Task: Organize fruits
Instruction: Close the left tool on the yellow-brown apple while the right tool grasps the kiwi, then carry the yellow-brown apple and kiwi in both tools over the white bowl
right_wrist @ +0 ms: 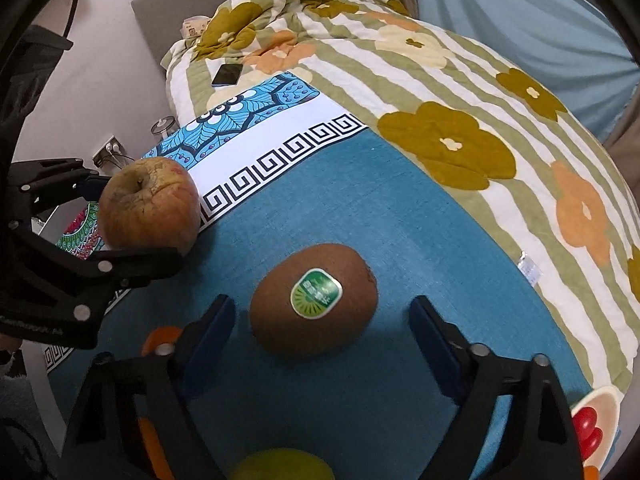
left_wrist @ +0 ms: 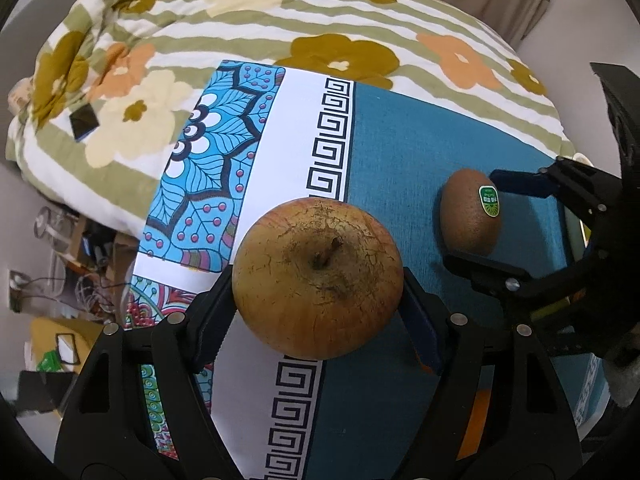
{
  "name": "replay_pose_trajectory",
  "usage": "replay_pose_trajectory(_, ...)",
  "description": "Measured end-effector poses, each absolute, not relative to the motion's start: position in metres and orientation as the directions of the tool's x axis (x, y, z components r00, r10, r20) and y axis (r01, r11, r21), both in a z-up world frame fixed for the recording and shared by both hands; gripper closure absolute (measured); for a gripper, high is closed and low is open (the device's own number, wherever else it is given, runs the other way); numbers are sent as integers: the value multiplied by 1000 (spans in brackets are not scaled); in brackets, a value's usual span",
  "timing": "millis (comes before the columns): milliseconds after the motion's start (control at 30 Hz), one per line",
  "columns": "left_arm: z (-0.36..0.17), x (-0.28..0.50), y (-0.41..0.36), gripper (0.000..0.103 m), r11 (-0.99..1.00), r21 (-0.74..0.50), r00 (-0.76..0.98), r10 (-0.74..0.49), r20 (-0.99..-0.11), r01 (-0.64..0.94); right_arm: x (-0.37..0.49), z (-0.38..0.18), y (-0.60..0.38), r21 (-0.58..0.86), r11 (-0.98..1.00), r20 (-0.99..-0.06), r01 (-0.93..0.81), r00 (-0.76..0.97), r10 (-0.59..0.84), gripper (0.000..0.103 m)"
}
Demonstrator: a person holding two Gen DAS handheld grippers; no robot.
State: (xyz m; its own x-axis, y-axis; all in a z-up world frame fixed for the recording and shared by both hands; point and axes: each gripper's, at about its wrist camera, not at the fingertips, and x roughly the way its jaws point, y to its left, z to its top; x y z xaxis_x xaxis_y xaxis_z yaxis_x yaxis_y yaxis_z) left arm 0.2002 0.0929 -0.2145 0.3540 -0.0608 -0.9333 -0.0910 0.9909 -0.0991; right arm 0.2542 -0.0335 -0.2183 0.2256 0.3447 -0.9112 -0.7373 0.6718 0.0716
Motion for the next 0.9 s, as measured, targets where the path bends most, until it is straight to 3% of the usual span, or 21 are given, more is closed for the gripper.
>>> replay_pose_trajectory(200, -214, 200, 94, 22, 992, -91, 355, -57, -933, -82, 254, -220, -32, 92, 672, -911, -735, 210, 355, 44)
replay_pose_trajectory(900, -161, 182, 93, 22, 997, -71, 459, -79, -885, 34, 222, -157, -49, 111, 783, -846, -612, 356, 398, 46)
